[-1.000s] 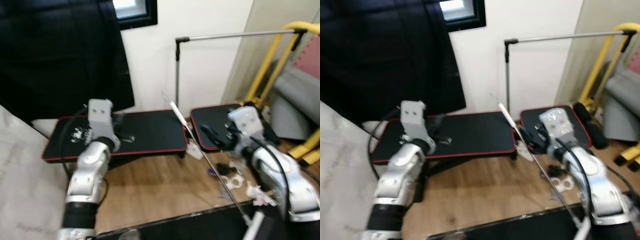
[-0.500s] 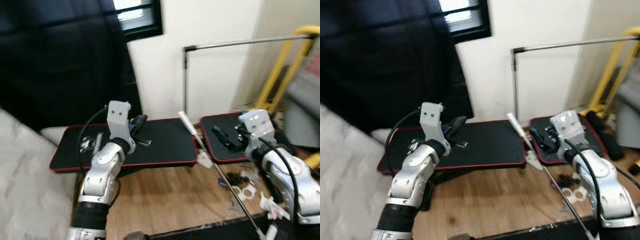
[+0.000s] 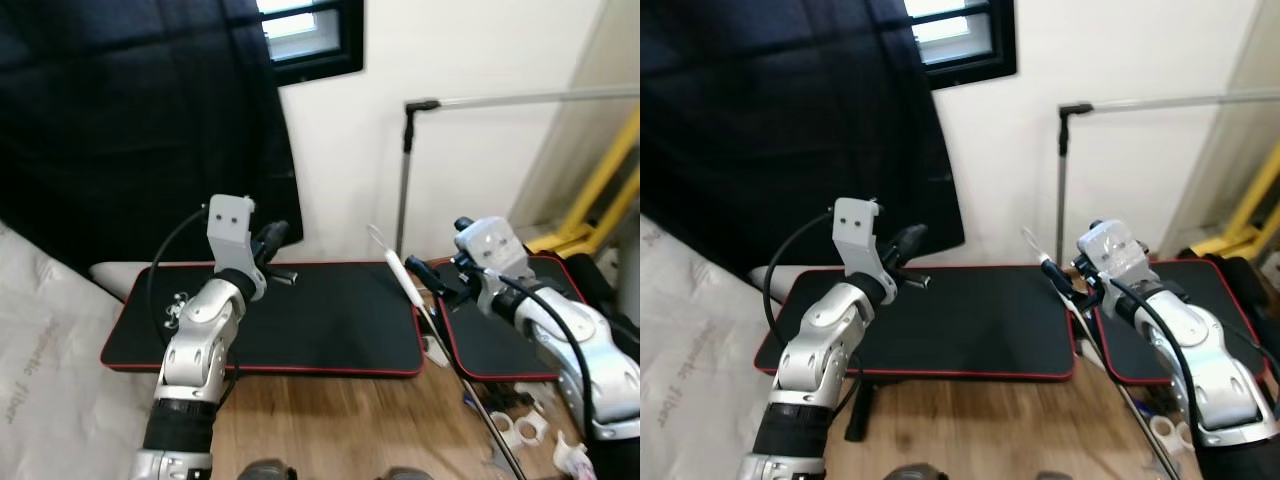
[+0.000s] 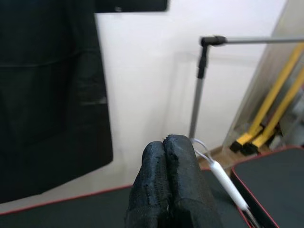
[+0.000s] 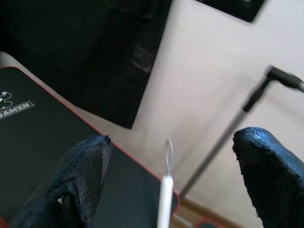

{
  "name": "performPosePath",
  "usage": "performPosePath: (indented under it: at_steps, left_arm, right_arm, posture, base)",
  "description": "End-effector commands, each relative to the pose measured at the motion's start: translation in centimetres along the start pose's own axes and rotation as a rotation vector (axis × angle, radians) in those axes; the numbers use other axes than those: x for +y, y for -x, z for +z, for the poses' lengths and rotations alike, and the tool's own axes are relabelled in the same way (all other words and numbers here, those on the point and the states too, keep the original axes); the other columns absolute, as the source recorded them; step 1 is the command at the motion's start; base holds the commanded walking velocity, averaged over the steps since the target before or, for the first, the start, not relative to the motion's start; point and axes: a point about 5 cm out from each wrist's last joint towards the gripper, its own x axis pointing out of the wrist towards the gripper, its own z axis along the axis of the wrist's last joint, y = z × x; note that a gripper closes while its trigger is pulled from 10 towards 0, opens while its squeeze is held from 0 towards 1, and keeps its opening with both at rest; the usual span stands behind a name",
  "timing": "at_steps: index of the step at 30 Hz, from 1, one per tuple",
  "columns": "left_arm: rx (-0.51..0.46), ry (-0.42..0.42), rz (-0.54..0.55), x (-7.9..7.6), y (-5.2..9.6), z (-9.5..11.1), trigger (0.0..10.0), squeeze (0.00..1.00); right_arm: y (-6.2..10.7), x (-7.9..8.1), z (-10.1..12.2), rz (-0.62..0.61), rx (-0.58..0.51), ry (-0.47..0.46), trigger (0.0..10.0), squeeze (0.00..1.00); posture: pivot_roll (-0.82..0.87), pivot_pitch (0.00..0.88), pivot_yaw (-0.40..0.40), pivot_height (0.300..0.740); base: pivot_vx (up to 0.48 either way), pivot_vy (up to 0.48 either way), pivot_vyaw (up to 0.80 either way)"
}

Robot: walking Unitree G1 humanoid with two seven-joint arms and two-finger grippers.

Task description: Sweep floor

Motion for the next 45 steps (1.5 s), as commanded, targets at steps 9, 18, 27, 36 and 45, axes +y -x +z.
performPosePath:
  at_steps: [9, 18, 27, 36, 45]
  left_arm:
    - [0.035, 0.005, 0.013, 0.3, 0.5, -0.6, 10.0, 0.00]
    - [0.033, 0.013, 0.009, 0.3, 0.6, -0.6, 10.0, 0.00]
    - [0.032, 0.016, 0.011, 0.4, 0.6, -0.5, 10.0, 0.00]
    - [0.039, 0.037, 0.041, 0.8, 0.5, -0.6, 10.0, 0.00]
    - [0.044, 0.040, 0.055, 1.1, 0.5, -0.7, 10.0, 0.00]
  right_arm:
    - [0.2, 0.5, -0.4, 0.037, 0.038, 0.007, 10.0, 0.00]
    - [0.4, -0.4, -1.1, -0.020, 0.085, 0.010, 10.0, 0.00]
    - [0.4, -1.0, -1.0, -0.070, 0.083, 0.008, 10.0, 0.00]
    - [0.4, -0.8, -1.2, -0.071, 0.104, 0.001, 10.0, 0.00]
    - [0.5, -0.5, -1.4, -0.045, 0.116, 0.003, 10.0, 0.00]
  posture:
    - [0.01, 0.000, -0.033, 0.740]
    - [0.01, 0.000, -0.030, 0.740]
    - [0.01, 0.000, -0.030, 0.740]
    - [0.01, 0.000, -0.027, 0.740]
    - [0.01, 0.000, -0.024, 0.740]
  base:
    - [0.000, -0.092, 0.00]
    - [0.000, -0.464, 0.00]
    - [0.000, -0.465, 0.00]
    - [0.000, -0.160, 0.00]
    - [0.000, 0.000, 0.00]
